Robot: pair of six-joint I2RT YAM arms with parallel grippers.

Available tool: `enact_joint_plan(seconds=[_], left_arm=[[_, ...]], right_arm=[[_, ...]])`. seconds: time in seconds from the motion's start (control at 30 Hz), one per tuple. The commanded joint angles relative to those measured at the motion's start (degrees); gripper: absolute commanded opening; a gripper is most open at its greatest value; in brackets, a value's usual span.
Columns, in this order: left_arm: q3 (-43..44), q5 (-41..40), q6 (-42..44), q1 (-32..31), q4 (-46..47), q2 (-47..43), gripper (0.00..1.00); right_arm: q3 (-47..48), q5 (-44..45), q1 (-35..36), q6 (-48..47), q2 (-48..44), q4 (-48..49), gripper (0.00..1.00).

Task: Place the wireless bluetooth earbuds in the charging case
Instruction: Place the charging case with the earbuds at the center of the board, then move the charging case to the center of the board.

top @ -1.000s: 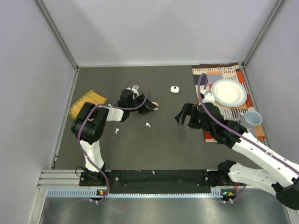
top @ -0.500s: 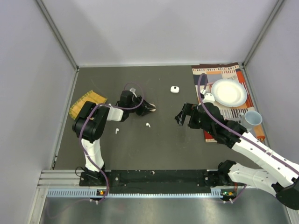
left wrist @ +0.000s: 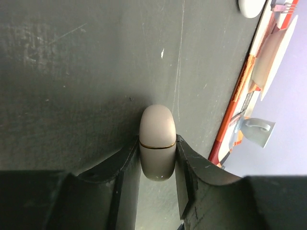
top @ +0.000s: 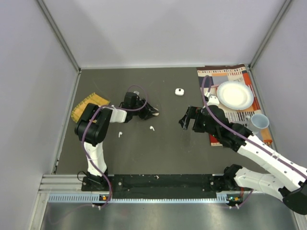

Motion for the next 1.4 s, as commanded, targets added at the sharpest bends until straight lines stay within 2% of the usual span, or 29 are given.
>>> enact_joint_plan(seconds=[0.0,0.03,0.07,0.17,0.4,0.7,0.9,1.13,1.17,1.2,1.37], left_arm=[[2.47,-1.85,3.59,0.39,-4.08,-0.78,0.39],[2.39,-2.46,4.12,0.39,-4.60,-0.96,0.41],[2.12,-3.08,4.38,0.39,-5.56,-1.65,0.53],[1.86,-4.13,6.23,0.47,-6.53,-2.71,0.55],[1.95,-8.00,10.97,0.48,-12.77,-5.70,0.77],[-1.74,-18.28,17.73,0.39,-17.61,-16.15,0.80],[-4.38,-27.41,23.53,0.21,-19.90,-28.27,0.79],[-8.94,-38.14,28.55,0.12,-22.27,-51.80,0.78],[-9.65,-39.63,29.34,0.21,-21.84,-54.11,0.79],[-10.53,-40.51,30.74,0.12,-18.87,-56.39,0.99],[-19.14,-42.19,33.66,0.30,-12.61,-67.66,0.99]], right_arm=[[0.01,-0.09,-0.79,0.31,0.03,0.51,0.99],[0.01,-0.09,-0.79,0.40,0.12,0.51,0.99],[-0.08,-0.09,-0.79,0.40,0.12,0.51,0.99],[0.01,-0.18,-0.79,0.58,0.38,0.60,0.99],[0.27,-0.44,-0.79,0.58,1.17,0.60,0.99],[0.10,-0.27,-0.79,0.93,1.17,0.51,0.99],[0.45,-0.44,-0.79,1.19,2.05,0.51,0.99],[0.54,1.66,-0.88,1.02,1.00,0.60,0.99],[0.36,2.71,-0.79,1.28,0.73,0.60,0.99],[0.36,3.42,-0.79,1.37,0.38,0.69,0.99],[0.27,5.44,-0.88,0.41,0.11,1.04,0.99]])
